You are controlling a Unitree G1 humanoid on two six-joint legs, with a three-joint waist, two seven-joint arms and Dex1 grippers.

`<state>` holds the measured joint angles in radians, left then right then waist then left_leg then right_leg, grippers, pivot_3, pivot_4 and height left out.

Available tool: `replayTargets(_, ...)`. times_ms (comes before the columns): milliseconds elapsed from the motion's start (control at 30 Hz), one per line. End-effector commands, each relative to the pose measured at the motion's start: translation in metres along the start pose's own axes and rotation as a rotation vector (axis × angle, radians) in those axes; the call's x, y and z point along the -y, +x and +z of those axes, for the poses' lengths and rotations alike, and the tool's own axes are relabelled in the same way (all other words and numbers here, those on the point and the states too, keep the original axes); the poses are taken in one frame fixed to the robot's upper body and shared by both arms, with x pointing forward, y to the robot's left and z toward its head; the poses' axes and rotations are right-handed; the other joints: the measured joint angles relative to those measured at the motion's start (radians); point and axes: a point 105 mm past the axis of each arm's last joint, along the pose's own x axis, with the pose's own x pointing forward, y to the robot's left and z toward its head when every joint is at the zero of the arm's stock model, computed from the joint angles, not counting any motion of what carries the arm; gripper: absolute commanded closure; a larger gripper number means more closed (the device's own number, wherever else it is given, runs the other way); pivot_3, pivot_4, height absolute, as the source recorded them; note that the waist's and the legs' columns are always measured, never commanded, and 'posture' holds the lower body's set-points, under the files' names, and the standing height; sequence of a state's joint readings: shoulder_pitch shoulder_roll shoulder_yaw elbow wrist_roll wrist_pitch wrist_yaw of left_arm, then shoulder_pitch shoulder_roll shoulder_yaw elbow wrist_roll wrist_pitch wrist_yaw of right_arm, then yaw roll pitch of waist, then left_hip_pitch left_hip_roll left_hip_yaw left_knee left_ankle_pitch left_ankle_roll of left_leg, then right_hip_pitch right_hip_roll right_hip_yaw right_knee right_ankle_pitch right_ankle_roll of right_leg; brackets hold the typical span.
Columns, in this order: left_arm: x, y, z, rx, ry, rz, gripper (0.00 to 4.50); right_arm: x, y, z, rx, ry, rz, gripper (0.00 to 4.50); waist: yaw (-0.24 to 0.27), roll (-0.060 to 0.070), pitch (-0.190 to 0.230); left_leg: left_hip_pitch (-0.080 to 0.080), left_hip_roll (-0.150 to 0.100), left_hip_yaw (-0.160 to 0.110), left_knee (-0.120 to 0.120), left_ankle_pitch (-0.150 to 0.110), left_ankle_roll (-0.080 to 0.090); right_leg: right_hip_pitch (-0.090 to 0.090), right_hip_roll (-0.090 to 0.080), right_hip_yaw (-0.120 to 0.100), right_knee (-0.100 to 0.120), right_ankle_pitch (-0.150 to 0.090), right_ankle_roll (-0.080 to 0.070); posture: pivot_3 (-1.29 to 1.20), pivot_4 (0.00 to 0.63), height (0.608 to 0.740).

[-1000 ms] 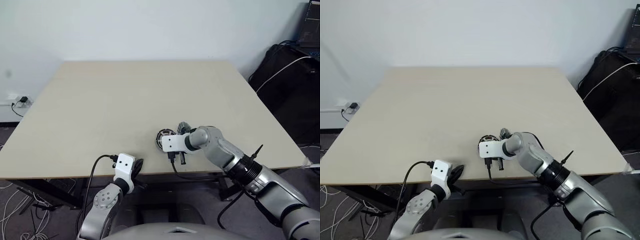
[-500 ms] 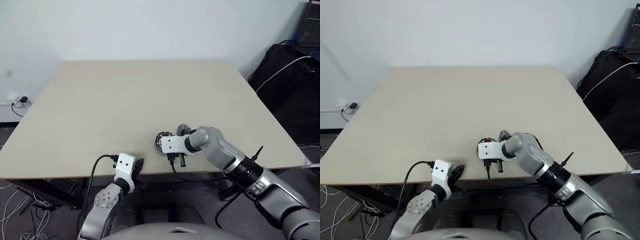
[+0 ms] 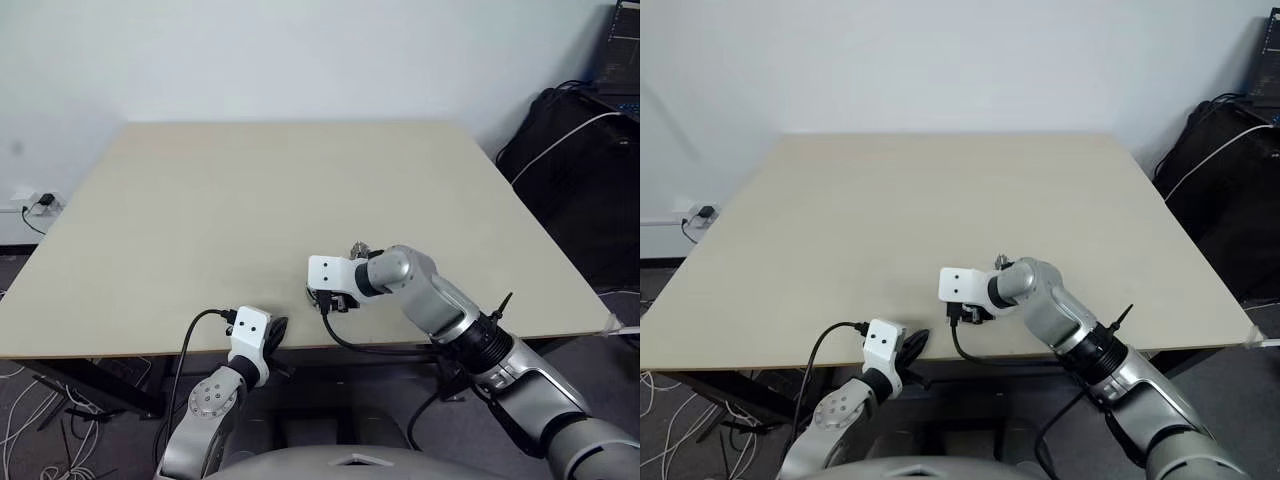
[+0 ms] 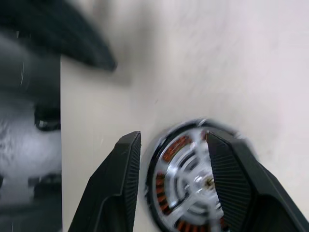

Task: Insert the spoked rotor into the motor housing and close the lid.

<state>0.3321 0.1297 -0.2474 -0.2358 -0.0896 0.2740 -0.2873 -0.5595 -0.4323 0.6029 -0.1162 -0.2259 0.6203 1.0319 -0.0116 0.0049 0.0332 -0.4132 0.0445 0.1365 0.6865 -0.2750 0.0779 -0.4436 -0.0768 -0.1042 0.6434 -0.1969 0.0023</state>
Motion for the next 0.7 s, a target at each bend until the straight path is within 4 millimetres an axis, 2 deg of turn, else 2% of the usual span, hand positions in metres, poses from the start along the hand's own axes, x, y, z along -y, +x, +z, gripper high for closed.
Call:
replayTargets(33,0.002,0.002,0.012,0.044,0.018,-0.020,4.50,0.012,-0.016,0.031,0.139,0.007,-0.084,2.17,0.000,0.000,0.000,0.000,0.000,0.000,0.000,0.000,0.000,0.000,0.000,0.000,0.000,0.000,0.000,0.00,0.000,0.740)
replayTargets(167,0.002,0.002,0.012,0.045,0.023,-0.027,4.50,0.031,-0.034,0.064,0.368,0.113,-0.227,2.17,0.000,0.000,0.000,0.000,0.000,0.000,0.000,0.000,0.000,0.000,0.000,0.000,0.000,0.000,0.000,0.00,0.000,0.740)
replayTargets(267,0.001,0.002,0.013,0.045,0.028,-0.030,4.50,0.051,-0.051,0.076,0.520,0.211,-0.389,2.17,0.000,0.000,0.000,0.000,0.000,0.000,0.000,0.000,0.000,0.000,0.000,0.000,0.000,0.000,0.000,0.00,0.000,0.740)
replayTargets(400,0.001,0.002,0.014,0.045,0.045,-0.035,4.50,0.085,-0.080,0.067,0.630,0.382,-0.708,2.17,0.000,0.000,0.000,0.000,0.000,0.001,0.000,0.000,-0.001,0.000,0.000,0.000,0.000,0.000,0.000,0.00,0.000,0.740)
replayTargets(467,0.000,0.003,0.014,0.044,0.048,-0.038,4.50,0.092,-0.090,0.060,0.650,0.424,-0.814,2.17,0.000,0.000,0.000,0.000,0.000,0.001,-0.001,0.000,-0.001,0.000,0.000,0.001,0.000,0.000,0.000,0.00,0.000,0.740)
replayTargets(567,0.001,0.003,0.015,0.043,0.053,-0.047,4.50,0.097,-0.109,0.052,0.692,0.438,-0.961,2.17,-0.003,0.000,0.000,0.000,0.000,0.002,-0.001,0.000,-0.001,-0.001,0.000,0.002,0.000,0.000,0.000,0.00,0.000,0.740)
replayTargets(700,0.000,0.005,0.016,0.041,0.064,-0.061,4.50,0.091,-0.116,0.052,0.726,0.438,-0.991,2.17,-0.012,0.001,0.000,0.000,0.000,0.003,-0.003,0.001,-0.003,-0.001,0.001,0.003,0.001,0.000,0.000,0.00,0.000,0.740)
